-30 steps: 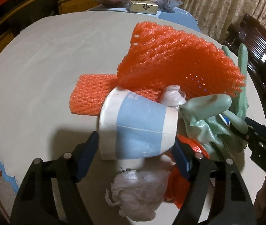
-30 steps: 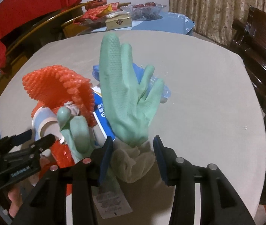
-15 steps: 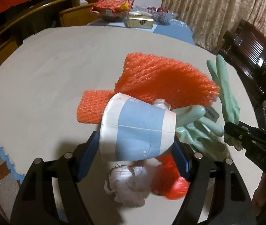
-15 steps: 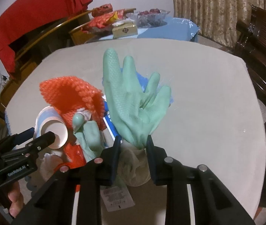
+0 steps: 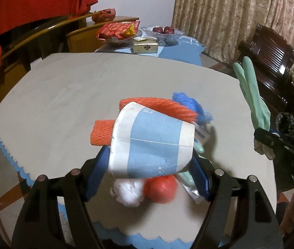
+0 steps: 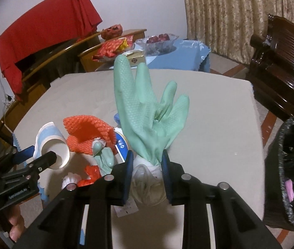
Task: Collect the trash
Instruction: 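Carry the glove and cup over the black bin and open both grippers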
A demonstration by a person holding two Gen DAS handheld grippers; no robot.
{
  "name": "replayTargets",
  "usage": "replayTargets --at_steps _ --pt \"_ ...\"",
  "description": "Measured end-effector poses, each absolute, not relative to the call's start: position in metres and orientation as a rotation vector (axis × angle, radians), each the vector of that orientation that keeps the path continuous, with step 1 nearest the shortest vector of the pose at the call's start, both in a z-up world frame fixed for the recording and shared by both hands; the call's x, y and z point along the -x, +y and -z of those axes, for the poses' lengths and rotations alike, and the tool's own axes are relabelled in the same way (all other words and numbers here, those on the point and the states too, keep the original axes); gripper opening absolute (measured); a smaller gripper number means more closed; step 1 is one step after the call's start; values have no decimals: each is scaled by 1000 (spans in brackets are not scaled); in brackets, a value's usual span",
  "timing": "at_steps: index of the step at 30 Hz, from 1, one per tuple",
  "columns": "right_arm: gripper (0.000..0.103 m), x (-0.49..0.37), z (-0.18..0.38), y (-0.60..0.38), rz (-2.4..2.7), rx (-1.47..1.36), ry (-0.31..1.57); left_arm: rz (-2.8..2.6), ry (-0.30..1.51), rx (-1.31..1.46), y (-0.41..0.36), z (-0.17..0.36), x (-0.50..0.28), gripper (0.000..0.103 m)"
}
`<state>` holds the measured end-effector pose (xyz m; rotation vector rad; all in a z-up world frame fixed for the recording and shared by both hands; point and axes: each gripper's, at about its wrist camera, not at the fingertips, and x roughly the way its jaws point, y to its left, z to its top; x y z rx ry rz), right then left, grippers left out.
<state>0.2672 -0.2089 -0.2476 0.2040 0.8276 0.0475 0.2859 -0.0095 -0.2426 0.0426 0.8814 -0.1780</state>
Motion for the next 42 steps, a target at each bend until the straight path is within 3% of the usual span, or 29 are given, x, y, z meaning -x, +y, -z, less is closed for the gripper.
replayTargets --at_steps 25,42 --pt "27 -175 196 -334 112 -219 769 291 798 -84 -145 170 -203 72" --pt "27 -128 194 -457 222 -219 789 382 813 -120 -290 184 -178 72"
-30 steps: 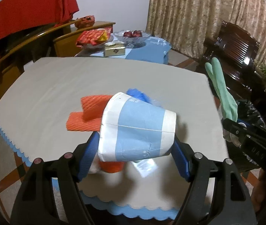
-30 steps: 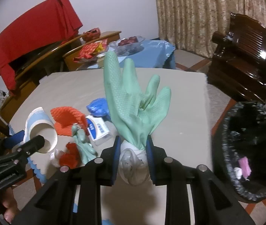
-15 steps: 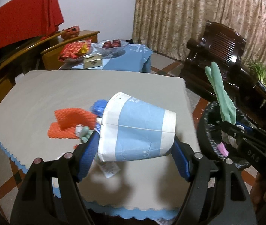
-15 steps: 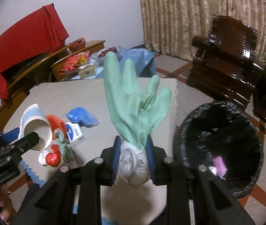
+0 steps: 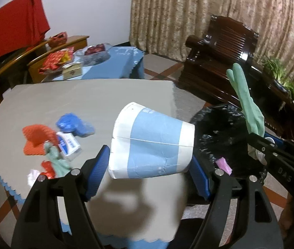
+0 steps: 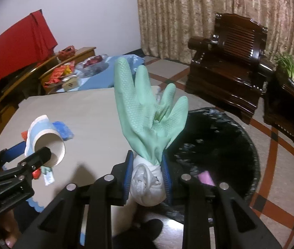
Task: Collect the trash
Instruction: 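Carry the glove and cup over the black bin and open both grippers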
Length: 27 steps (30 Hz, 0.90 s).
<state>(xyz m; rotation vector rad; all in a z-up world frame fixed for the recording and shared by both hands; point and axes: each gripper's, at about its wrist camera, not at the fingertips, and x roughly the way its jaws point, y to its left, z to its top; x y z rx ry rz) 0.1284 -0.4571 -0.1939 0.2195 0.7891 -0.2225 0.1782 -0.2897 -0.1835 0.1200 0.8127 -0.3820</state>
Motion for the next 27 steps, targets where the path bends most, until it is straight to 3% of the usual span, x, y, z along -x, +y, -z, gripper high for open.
replayTargets --at_steps 19,27 --pt "27 -135 275 -583 303 -298 896 532 887 -189 -437 247 -189 72" --pt "37 -135 310 -606 326 -344 946 568 948 -242 -460 282 -206 73"
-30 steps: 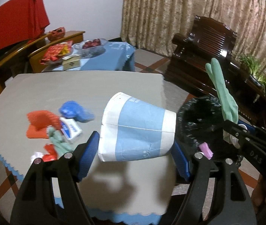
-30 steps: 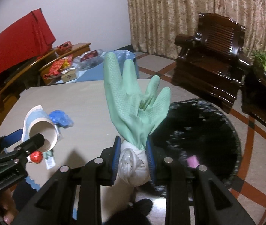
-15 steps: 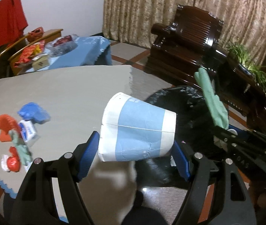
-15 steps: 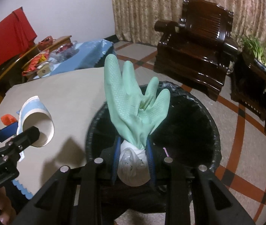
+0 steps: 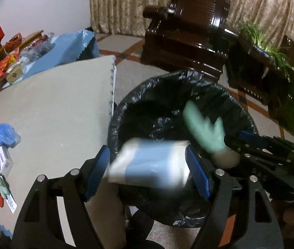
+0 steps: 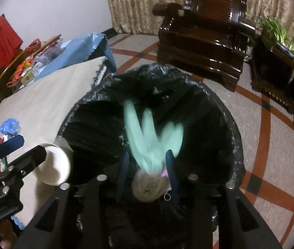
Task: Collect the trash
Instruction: 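Carry the glove and cup over the black bin and open both grippers, then return to the table and grasp the white tissue ball with the left gripper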
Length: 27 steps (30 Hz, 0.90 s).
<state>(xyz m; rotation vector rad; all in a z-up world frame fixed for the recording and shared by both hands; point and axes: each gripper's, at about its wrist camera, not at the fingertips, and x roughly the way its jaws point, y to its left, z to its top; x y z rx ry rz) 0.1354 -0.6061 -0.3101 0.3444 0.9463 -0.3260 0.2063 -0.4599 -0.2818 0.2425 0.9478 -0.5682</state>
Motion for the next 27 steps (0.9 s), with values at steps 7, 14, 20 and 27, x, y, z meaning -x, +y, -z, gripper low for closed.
replayTargets --at_steps 7,14,20,27 --pt "38 -113 305 -602 349 -397 934 550 959 -237 -433 280 -212 73" --pt "38 -97 277 -558 323 -400 896 484 917 -224 -368 251 -212 77" --pt "38 -101 254 -492 241 -375 874 408 886 -215 -289 232 -213 77" --pt "38 -126 249 -399 100 -322 885 284 867 -199 -190 220 -222 78"
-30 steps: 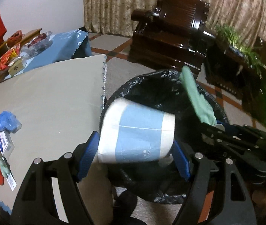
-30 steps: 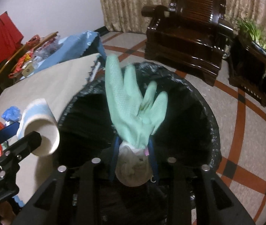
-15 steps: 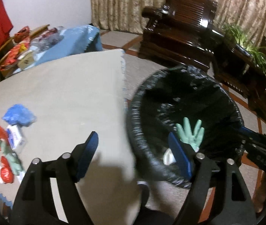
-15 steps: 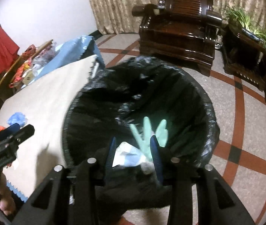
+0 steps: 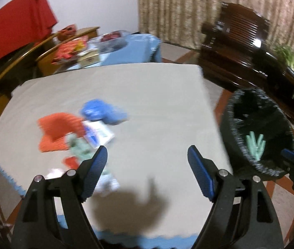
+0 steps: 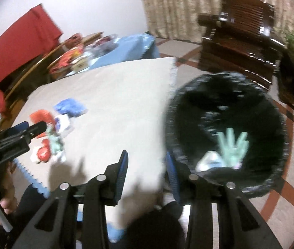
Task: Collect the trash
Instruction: 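Return to the table and grasp the white tissue ball with the left gripper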
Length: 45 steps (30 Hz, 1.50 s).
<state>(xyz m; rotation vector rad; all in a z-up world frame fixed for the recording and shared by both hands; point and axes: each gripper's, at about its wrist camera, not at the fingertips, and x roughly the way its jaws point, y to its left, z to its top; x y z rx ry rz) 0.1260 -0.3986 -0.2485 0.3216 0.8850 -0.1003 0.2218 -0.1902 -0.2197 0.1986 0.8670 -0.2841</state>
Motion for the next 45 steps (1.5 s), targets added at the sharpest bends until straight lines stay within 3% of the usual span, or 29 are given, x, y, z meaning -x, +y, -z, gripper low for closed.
replayTargets --at_steps 17,45 --pt "38 -172 243 -247 13 -244 842 112 834 -141 -11 218 -242 78" --pt "38 -250 293 -145 -43 -176 885 162 899 -109 53 286 -277 78"
